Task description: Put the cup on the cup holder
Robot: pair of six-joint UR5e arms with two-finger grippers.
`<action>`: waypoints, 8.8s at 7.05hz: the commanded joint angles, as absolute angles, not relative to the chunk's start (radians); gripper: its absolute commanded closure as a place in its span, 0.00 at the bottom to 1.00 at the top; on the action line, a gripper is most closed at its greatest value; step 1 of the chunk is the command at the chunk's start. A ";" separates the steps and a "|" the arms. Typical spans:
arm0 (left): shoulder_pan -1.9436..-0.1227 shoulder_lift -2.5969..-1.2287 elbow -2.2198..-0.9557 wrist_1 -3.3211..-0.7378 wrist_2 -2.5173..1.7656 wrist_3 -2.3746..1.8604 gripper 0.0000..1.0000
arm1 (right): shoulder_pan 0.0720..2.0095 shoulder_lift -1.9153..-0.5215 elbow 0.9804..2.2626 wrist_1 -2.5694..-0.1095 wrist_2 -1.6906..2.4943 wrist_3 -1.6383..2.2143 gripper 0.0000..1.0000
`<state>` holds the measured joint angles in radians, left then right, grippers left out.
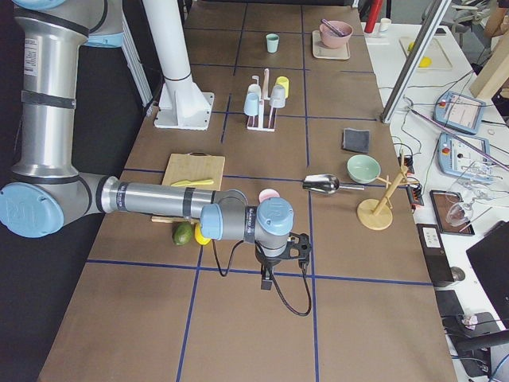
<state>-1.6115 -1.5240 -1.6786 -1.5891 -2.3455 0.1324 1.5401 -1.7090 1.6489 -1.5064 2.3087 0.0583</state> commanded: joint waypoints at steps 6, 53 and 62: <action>-1.609 -1.487 -1.706 -1.588 -2.411 0.140 0.00 | 1.539 -1.706 1.605 -1.491 2.301 0.074 0.00; -0.959 -2.092 -1.141 -0.719 -2.313 0.176 0.00 | 1.009 -1.075 1.112 -2.364 2.539 -0.224 0.44; -0.954 -2.094 -1.207 -0.643 -2.427 0.175 0.95 | 1.140 -1.069 1.415 -2.354 2.444 -0.226 1.00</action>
<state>-0.9504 -2.0901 -1.1777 -0.6599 -2.4206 0.1751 1.1104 -1.0632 1.3544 -2.3964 2.4461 -0.2297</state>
